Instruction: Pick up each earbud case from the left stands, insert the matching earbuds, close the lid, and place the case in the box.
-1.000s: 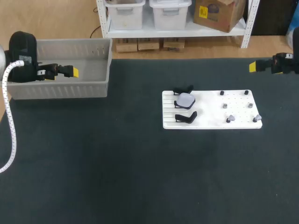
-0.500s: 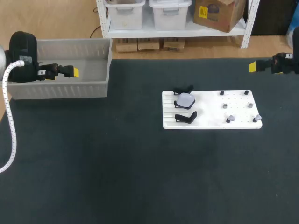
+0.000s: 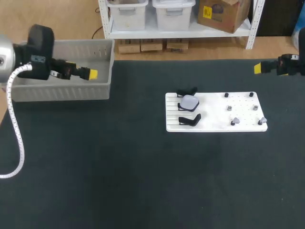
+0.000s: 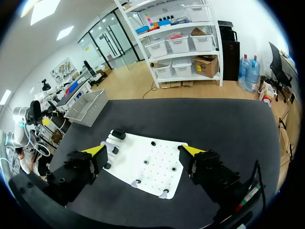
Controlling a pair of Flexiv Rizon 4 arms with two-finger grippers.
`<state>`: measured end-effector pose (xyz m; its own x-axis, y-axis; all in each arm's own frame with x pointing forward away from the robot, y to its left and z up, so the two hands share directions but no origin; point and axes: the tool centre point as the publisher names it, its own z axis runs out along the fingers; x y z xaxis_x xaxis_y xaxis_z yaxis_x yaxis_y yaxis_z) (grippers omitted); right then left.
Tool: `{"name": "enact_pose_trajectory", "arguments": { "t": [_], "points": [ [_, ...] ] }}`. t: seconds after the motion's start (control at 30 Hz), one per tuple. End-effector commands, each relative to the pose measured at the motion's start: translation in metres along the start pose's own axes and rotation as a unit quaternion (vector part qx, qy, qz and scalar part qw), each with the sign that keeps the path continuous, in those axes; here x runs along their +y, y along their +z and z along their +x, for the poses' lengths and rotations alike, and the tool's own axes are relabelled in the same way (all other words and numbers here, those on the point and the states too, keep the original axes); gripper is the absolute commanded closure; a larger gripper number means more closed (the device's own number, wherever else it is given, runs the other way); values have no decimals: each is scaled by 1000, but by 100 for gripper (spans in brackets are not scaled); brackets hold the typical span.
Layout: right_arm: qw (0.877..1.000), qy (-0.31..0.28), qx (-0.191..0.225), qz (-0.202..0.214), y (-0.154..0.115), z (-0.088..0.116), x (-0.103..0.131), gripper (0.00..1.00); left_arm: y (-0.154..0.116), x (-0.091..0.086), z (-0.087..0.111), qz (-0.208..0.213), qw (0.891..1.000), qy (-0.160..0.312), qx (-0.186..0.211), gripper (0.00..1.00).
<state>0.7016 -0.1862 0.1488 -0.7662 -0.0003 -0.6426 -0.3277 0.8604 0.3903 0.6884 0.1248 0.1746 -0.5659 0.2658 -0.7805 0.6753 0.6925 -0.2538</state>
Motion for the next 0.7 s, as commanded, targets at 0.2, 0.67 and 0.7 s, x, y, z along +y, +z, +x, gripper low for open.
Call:
{"name": "enact_pose_trajectory", "arguments": {
  "t": [0.2,0.67,0.7],
  "points": [
    [1000,0,0,2,-1,0,1,0,34,-8,-2,231,961,147,-38,0],
    [1000,0,0,2,-1,0,1,0,63,-20,-1,269,943,194,-16,0],
    [1000,0,0,2,-1,0,1,0,63,-20,-1,269,943,194,-16,0]
  ]
}}
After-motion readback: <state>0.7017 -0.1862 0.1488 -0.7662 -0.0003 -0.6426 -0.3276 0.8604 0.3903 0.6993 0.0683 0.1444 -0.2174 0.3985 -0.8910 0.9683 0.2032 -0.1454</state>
